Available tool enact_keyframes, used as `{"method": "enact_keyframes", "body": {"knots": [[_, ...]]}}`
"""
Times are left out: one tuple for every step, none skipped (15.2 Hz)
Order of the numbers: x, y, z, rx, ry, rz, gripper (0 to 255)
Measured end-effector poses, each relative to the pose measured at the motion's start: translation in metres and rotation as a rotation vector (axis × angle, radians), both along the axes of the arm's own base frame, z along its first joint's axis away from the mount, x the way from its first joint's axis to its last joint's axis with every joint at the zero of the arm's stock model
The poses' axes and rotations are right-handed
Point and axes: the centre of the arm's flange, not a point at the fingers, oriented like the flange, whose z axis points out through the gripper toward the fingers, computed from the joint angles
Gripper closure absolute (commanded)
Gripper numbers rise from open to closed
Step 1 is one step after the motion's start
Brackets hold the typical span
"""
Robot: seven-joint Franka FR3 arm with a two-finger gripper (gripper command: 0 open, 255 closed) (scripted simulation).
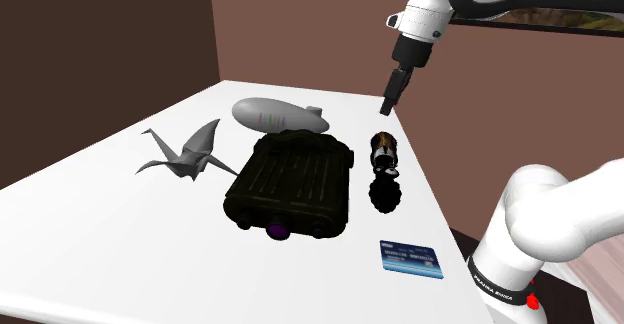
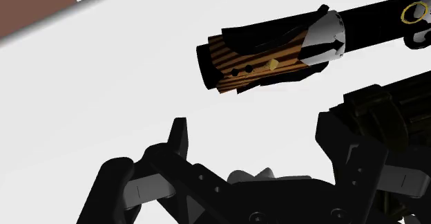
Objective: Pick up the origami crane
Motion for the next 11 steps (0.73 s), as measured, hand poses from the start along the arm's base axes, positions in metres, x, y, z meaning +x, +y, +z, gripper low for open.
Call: {"method": "enact_keyframes", "body": {"knots": [[0.000, 0.000, 0.000, 0.000, 0.000, 0.000, 0], [0.003, 0.005, -0.001, -0.001, -0.004, 0.004, 0], [0.007, 0.012, -0.002, -0.002, -0.010, 0.010, 0], [0.012, 0.020, -0.002, -0.003, -0.017, 0.017, 0], [0.018, 0.032, -0.002, -0.005, -0.024, 0.025, 0], [0.025, 0.043, -0.008, -0.006, -0.031, 0.033, 0], [0.031, 0.053, -0.009, -0.007, -0.040, 0.042, 0], [0.035, 0.063, -0.010, -0.009, -0.048, 0.050, 0], [0.045, 0.073, -0.011, -0.010, -0.057, 0.058, 0], [0.049, 0.084, -0.012, -0.011, -0.065, 0.066, 0], [0.054, 0.096, -0.016, -0.012, -0.073, 0.075, 0]]}}
